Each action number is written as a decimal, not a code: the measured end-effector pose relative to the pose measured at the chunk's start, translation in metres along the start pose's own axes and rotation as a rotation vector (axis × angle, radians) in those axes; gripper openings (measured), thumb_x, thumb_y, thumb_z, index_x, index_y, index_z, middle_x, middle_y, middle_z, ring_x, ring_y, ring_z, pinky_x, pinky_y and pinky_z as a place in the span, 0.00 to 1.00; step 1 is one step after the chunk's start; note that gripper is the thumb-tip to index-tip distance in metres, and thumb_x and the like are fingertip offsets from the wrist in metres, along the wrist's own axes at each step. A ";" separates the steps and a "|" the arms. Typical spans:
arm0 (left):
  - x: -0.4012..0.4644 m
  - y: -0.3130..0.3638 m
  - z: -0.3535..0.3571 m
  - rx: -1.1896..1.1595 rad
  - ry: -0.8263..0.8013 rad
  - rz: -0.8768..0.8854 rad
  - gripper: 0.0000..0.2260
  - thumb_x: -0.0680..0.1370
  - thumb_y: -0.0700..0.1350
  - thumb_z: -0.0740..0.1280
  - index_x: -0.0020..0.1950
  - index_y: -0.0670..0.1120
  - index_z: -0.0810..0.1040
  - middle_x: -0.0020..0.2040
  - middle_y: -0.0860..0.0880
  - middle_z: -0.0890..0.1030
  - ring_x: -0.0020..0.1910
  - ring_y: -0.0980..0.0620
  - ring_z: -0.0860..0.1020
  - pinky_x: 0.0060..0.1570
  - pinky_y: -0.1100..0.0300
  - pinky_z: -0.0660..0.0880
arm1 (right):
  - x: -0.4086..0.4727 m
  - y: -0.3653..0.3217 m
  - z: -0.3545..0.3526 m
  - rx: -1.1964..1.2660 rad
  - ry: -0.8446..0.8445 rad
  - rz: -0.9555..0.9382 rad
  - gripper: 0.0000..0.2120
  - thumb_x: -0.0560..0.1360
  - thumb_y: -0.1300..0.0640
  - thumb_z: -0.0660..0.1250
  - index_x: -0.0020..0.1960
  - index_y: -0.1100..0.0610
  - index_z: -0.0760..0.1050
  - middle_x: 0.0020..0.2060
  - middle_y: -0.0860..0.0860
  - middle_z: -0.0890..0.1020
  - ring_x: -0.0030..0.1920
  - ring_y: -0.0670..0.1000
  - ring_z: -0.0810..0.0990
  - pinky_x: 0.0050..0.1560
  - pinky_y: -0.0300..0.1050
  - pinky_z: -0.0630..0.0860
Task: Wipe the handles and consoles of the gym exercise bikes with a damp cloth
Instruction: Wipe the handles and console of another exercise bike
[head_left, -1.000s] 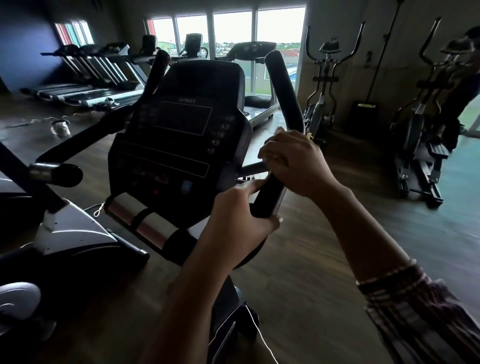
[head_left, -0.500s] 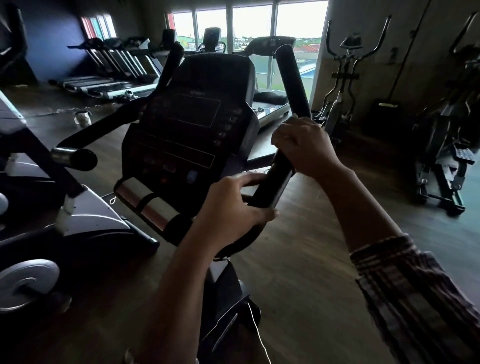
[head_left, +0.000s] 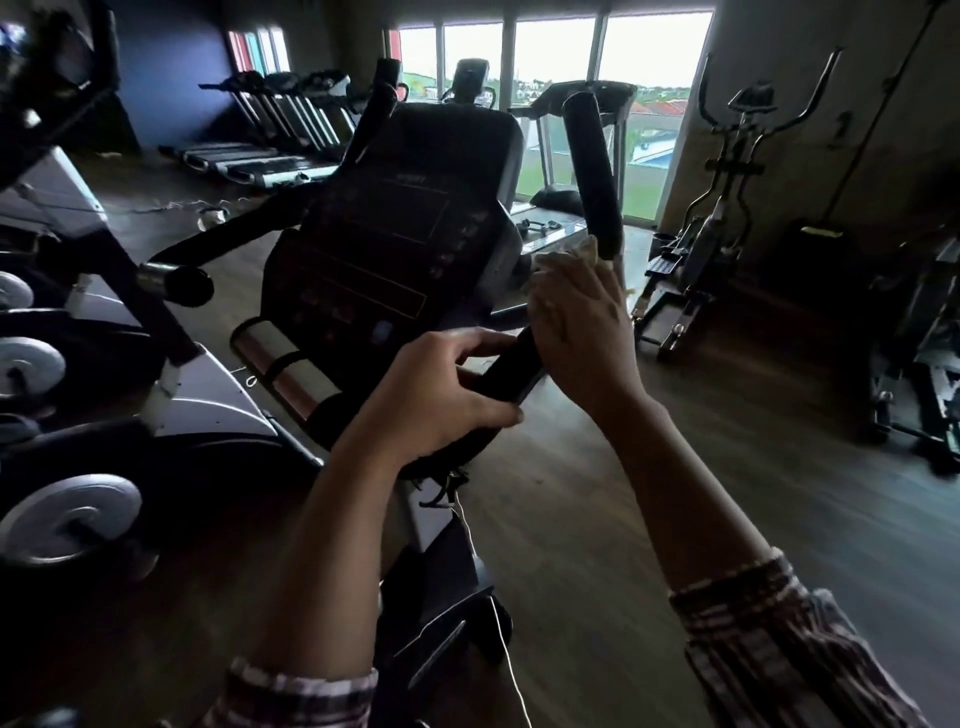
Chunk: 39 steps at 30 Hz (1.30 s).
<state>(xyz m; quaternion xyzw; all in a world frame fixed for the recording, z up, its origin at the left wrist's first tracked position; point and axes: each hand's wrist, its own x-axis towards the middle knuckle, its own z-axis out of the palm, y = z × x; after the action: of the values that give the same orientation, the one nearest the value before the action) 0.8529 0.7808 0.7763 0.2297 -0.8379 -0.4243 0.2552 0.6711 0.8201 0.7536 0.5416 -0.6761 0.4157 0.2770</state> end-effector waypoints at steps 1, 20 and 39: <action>-0.001 0.000 0.000 0.000 0.001 -0.009 0.26 0.66 0.44 0.79 0.62 0.58 0.78 0.53 0.60 0.81 0.46 0.66 0.81 0.36 0.72 0.76 | -0.005 0.000 0.001 0.009 0.003 -0.042 0.11 0.76 0.57 0.61 0.51 0.59 0.81 0.56 0.54 0.81 0.61 0.58 0.75 0.69 0.64 0.64; -0.008 0.002 -0.008 0.082 -0.078 0.097 0.29 0.68 0.40 0.76 0.67 0.49 0.74 0.53 0.51 0.82 0.48 0.57 0.82 0.48 0.64 0.81 | -0.024 -0.043 0.028 0.735 0.424 0.632 0.08 0.80 0.55 0.61 0.56 0.46 0.75 0.64 0.42 0.67 0.71 0.50 0.66 0.70 0.48 0.67; -0.023 -0.014 -0.042 0.117 -0.261 0.283 0.25 0.71 0.43 0.76 0.67 0.48 0.75 0.38 0.62 0.77 0.35 0.67 0.79 0.40 0.75 0.77 | -0.039 -0.078 0.029 0.797 0.485 0.696 0.11 0.79 0.54 0.61 0.59 0.50 0.77 0.69 0.46 0.69 0.71 0.43 0.67 0.69 0.40 0.66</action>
<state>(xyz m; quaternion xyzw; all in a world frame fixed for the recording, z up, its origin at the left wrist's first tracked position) 0.8992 0.7620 0.7805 0.0669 -0.9110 -0.3611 0.1877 0.7581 0.8099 0.7274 0.2393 -0.5230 0.8168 0.0456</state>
